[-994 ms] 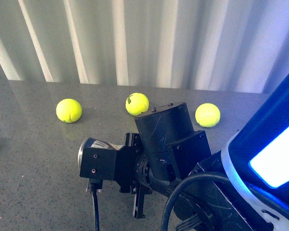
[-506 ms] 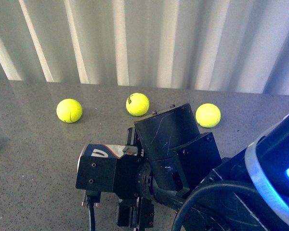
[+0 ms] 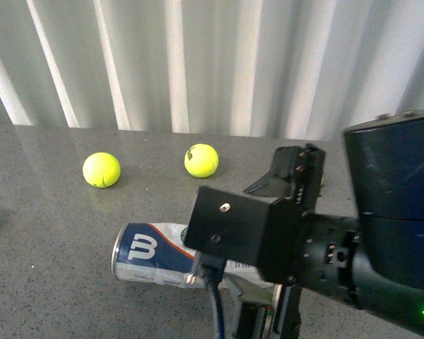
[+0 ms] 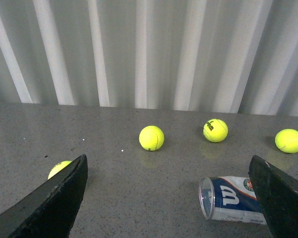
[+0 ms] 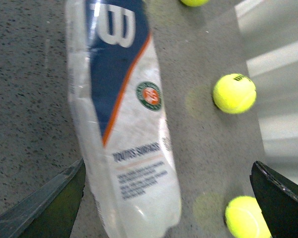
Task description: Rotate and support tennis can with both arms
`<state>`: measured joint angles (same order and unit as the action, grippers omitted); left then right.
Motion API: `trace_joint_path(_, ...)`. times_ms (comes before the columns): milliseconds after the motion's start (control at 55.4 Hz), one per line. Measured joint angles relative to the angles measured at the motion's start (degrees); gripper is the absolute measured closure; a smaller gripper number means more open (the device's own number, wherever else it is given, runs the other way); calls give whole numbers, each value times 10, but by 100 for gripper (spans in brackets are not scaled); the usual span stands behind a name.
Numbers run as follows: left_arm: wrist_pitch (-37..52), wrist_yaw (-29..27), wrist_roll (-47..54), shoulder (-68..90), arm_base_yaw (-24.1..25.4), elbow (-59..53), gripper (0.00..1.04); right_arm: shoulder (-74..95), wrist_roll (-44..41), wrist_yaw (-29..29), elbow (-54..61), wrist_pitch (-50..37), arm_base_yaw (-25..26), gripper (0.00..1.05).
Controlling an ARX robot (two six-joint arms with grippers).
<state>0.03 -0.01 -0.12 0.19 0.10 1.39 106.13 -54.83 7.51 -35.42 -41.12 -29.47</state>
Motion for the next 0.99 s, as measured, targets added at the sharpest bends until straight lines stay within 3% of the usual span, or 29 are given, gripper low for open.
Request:
trace_joint_path(199, 0, 0, 0, 0, 0, 0, 7, -97, 66, 7, 80, -88, 75, 7)
trace_joint_path(289, 0, 0, 0, 0, 0, 0, 7, -160, 122, -4, 126, -151, 138, 7)
trace_joint_path(379, 0, 0, 0, 0, 0, 0, 7, -227, 196, -79, 157, -196, 226, 7)
trace_joint_path(488, 0, 0, 0, 0, 0, 0, 7, -274, 241, -156, 176, -198, 295, 7)
trace_joint_path(705, 0, 0, 0, 0, 0, 0, 7, -408, 292, -303, 228, -216, 394, 7)
trace_joint_path(723, 0, 0, 0, 0, 0, 0, 7, -426, 302, -298, 232, -209, 403, 8)
trace_joint_path(759, 0, 0, 0, 0, 0, 0, 7, -462, 327, -236, 231, -159, 426, 12)
trace_joint_path(813, 0, 0, 0, 0, 0, 0, 7, -548, 403, -78, 230, -27, 464, 22)
trace_joint_path(867, 0, 0, 0, 0, 0, 0, 7, -657, 476, 63, 251, 107, 471, 36)
trace_joint_path(921, 0, 0, 0, 0, 0, 0, 7, -718, 508, 84, 284, 143, 458, 49)
trace_joint_path(994, 0, 0, 0, 0, 0, 0, 7, -721, 527, 86, 332, 80, 455, 65)
